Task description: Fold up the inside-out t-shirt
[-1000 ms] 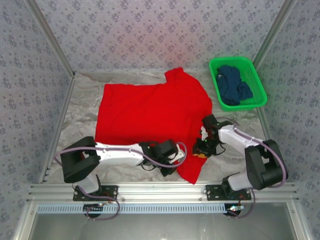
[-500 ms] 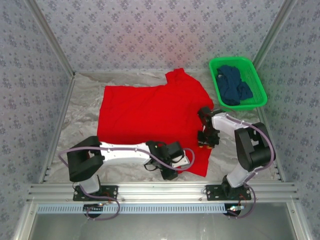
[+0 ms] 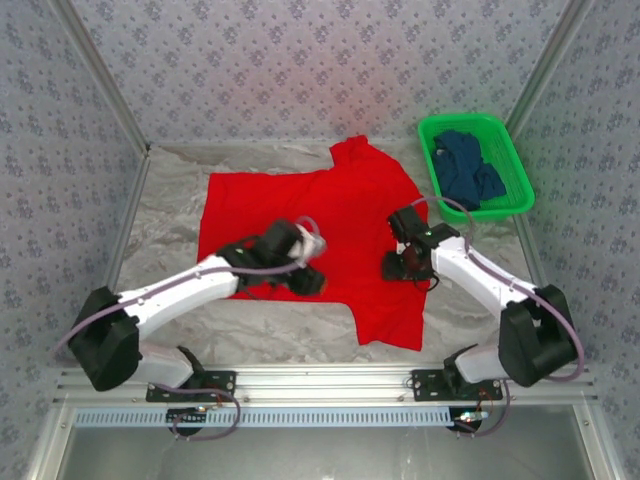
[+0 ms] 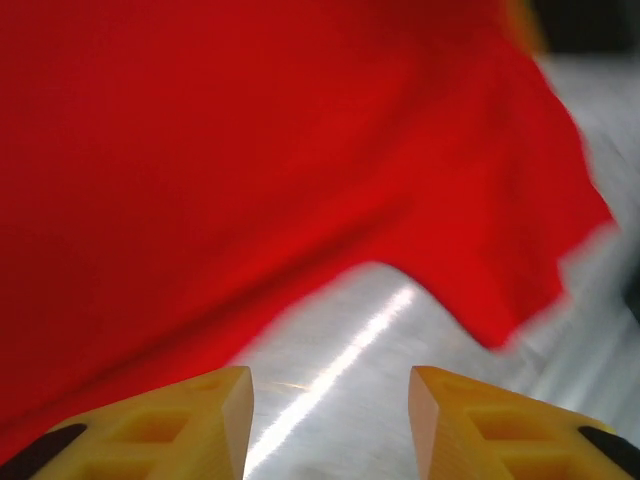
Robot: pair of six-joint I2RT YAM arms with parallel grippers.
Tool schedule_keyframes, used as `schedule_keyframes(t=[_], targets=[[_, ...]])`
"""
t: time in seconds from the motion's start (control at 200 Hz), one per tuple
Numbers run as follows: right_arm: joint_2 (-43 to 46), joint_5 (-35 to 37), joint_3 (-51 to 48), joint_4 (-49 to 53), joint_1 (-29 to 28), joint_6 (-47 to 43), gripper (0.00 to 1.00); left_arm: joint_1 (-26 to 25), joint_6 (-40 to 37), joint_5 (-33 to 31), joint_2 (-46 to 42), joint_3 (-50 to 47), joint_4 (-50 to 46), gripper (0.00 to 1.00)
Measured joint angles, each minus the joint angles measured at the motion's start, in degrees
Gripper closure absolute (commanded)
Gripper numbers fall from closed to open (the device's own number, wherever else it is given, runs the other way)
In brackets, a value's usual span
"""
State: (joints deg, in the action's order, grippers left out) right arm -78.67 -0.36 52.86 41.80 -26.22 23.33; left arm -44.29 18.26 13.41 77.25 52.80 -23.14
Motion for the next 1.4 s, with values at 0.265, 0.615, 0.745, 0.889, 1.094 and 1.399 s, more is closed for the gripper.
schedule_keyframes(t=[0.265,0.615,0.745,0.889,1.094,1.399], targets=[[-11.19,-0.35,3.08,-12.39,2.67,0.17,0.38,26.69,11.34,-2.23,3.43,-4.61,8.46,0.41],[-31.69,1.29,19.37,-17.44,7.30,1.53,0.42,38.27,13.79,-0.35,24.57,5.62,11.61,0.41],[-35.95,0.31,25.16,-15.74,9.05,2.21,0.44,38.34,14.19,0.33,28.02,9.14,11.96,0.41],[-39.98,-1.05,31.10,-13.66,10.97,2.60,0.44,38.29,14.23,1.38,32.04,13.70,12.39,0.41],[-46.99,-2.75,41.90,-11.45,12.46,2.51,0.44,38.29,14.19,1.99,38.12,22.01,12.07,0.41],[-47.65,-2.69,44.72,-9.03,12.09,-2.43,0.40,38.29,14.38,0.09,33.70,19.23,10.95,0.37]])
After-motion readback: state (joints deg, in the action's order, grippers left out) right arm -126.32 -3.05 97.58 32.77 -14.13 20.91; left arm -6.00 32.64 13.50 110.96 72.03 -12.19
